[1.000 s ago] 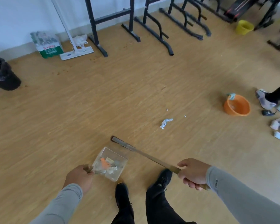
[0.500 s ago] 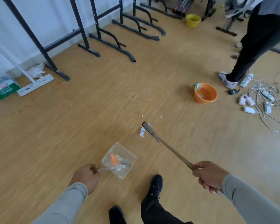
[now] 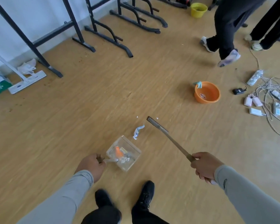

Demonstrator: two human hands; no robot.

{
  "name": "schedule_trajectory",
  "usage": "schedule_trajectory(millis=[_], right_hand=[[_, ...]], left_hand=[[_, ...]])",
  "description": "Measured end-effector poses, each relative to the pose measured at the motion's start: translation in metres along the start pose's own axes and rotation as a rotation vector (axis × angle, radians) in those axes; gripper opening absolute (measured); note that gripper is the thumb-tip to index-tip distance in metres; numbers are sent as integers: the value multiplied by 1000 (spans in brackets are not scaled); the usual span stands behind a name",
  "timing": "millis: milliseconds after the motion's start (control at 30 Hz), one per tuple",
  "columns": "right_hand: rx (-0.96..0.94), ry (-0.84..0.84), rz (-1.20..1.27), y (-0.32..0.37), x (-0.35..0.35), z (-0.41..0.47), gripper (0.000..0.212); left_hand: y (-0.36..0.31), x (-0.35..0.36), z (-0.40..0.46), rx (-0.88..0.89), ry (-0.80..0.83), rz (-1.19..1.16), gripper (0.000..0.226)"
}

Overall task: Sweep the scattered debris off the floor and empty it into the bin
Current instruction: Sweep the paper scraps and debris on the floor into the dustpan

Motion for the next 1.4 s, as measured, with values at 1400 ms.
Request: schedule_trajectory(millis=[1400], right_hand=[[3,126,-445,63,7,-23,48]], left_hand=[[-15,1,50,-20,63,-31,5]])
Point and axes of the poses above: each hand's wrist, its own z-axis towards the middle knuckle, its own x-axis out of the palm, y = z × x, the point moved 6 cm from there along z, towards the middle knuckle, and after that the axes turned 3 degrees about y, right-handed, at the moved point
